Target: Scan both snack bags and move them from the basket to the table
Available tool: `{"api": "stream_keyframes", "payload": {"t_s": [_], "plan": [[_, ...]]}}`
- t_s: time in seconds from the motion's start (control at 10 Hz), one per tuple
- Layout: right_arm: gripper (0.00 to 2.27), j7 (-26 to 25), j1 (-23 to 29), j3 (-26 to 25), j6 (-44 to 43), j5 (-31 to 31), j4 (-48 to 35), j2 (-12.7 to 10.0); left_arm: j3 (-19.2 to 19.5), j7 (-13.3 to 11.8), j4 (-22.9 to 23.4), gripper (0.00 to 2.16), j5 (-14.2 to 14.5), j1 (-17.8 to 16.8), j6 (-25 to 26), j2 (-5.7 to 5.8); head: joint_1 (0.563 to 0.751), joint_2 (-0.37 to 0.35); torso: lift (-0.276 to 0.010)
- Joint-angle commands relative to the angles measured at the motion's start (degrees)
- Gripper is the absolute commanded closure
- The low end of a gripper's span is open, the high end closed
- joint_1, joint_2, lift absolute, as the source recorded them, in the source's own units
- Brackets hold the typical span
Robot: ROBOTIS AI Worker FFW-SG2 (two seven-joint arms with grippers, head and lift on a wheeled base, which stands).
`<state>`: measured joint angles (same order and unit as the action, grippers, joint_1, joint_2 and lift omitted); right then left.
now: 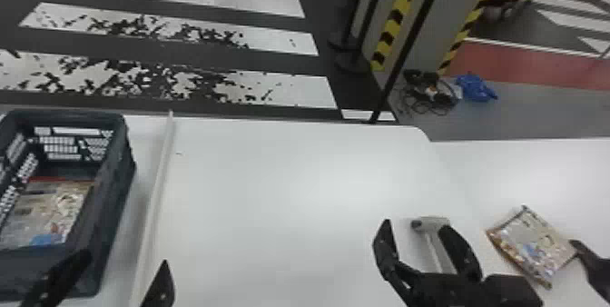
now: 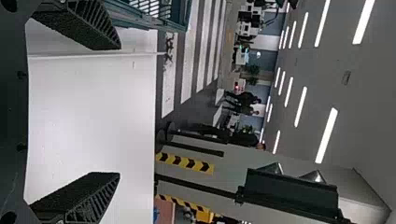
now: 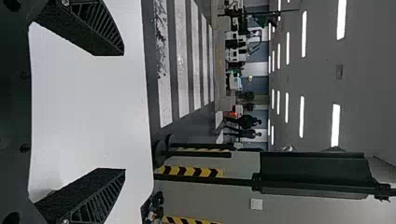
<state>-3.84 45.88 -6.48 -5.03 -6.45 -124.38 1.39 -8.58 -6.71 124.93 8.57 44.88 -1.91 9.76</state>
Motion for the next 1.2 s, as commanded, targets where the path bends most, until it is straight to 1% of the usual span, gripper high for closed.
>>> {"api": "stream_keyframes", "payload": {"t_s": [0.0,0.1,0.2,0.3,0.4,0.5,0.6,0.8,0.9,1.0,1.1], "plan": [[0.03,0.1,2.0,0.3,-5.0,-0.2,1.9,0.4,0.0,0.9,1.6,0.02,-1.1,0.5,2.1,0.0,0.695,-0.28,-0.098],[0.04,0.1,2.6,0.6,-6.6,-1.0,2.5,0.4,0.3,1.4,3.2,0.02,-1.4,1.3,2.6,0.0,0.695,-0.283,-0.098],[0.04,0.1,2.8,0.9,-8.0,-1.0,2.5,0.5,0.9,2.5,5.8,0.02,-2.2,2.4,4.3,0.0,0.695,-0.281,-0.098],[0.04,0.1,2.9,0.9,-8.7,-1.3,2.5,0.6,1.9,3.1,8.7,0.02,-2.4,3.4,7.5,0.18,0.695,-0.277,-0.098],[0.04,0.1,2.9,0.9,-9.1,-1.9,2.6,1.1,3.7,3.3,10.9,0.02,-2.3,3.7,9.4,0.09,0.695,-0.264,-0.098],[0.04,0.3,2.9,0.9,-9.2,-2.3,2.6,1.3,5.7,3.6,13.3,0.03,-2.2,3.8,12.4,0.09,0.695,-0.248,-0.098],[0.03,0.7,3.3,0.9,-10.1,-2.7,2.6,1.4,8.1,3.6,14.5,0.03,-1.9,3.5,13.7,0.09,0.695,-0.225,-0.098],[0.03,0.7,3.5,0.9,-11.4,-2.7,2.6,2.3,13.8,3.5,15.2,0.08,2.2,2.0,14.9,0.09,0.695,-0.16,-0.098],[0.03,0.7,3.3,0.9,-11.4,-2.7,2.6,2.6,16.3,3.5,15.3,0.08,4.5,0.4,17.2,0.09,0.695,-0.139,-0.098],[0.03,0.7,3.1,0.9,-11.4,-2.7,2.6,2.8,18.7,3.5,15.9,0.08,6.7,-2.3,22.6,0.18,0.695,-0.098,-0.098],[0.03,0.7,3.1,1.1,-11.4,-2.6,2.6,2.9,20.3,3.5,15.9,0.08,8.5,-4.8,27.5,0.44,0.695,-0.066,-0.098]]}}
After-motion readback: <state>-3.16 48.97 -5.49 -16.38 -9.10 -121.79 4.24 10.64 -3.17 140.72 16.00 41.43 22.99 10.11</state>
